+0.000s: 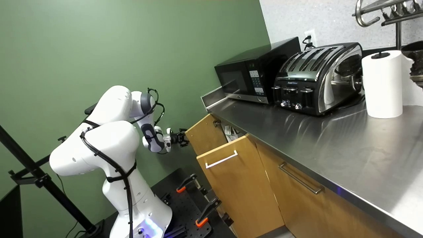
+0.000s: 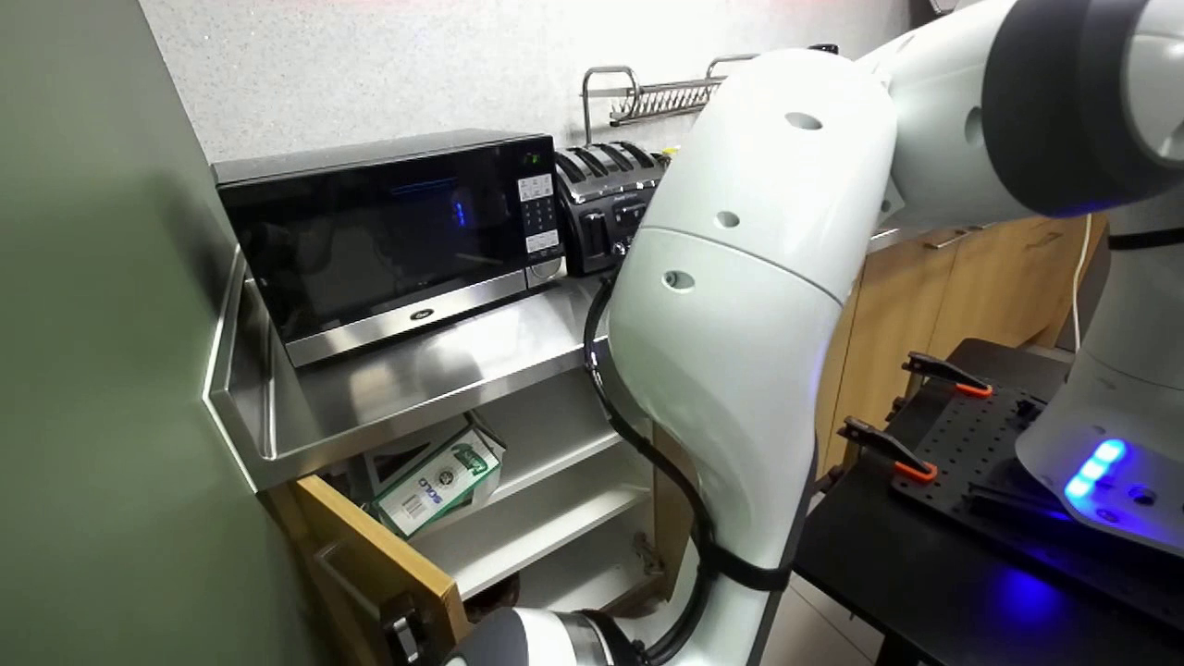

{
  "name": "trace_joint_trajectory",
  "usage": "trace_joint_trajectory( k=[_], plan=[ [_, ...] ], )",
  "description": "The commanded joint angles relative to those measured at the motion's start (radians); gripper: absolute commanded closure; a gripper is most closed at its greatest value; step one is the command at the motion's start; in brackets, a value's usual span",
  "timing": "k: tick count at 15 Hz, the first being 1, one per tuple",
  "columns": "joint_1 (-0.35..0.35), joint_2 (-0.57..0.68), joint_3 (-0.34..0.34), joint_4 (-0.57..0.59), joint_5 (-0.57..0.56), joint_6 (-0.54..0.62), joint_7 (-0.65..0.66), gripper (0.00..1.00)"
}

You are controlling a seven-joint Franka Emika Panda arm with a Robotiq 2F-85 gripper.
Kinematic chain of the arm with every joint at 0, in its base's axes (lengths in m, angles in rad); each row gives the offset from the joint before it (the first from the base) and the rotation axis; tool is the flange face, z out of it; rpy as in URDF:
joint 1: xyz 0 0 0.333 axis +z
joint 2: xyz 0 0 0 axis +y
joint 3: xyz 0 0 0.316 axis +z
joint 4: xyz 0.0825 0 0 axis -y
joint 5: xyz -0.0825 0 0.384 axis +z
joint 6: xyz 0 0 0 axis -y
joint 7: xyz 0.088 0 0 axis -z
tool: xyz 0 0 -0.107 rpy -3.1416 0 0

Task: Open the left cabinet door

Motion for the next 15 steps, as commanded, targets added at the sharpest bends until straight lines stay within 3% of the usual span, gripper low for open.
trace_joint_trajectory(
  k=[1, 8, 15],
  plan=[
    [-0.025, -0.139, 0.016, -0.126, 0.091, 0.082, -0.098, 0.01],
    [-0.018, -0.336, 0.048, -0.234, 0.244, 0.078, -0.213, 0.0],
    [-0.031, -0.589, 0.044, -0.418, 0.268, 0.059, -0.054, 0.0]
  ],
)
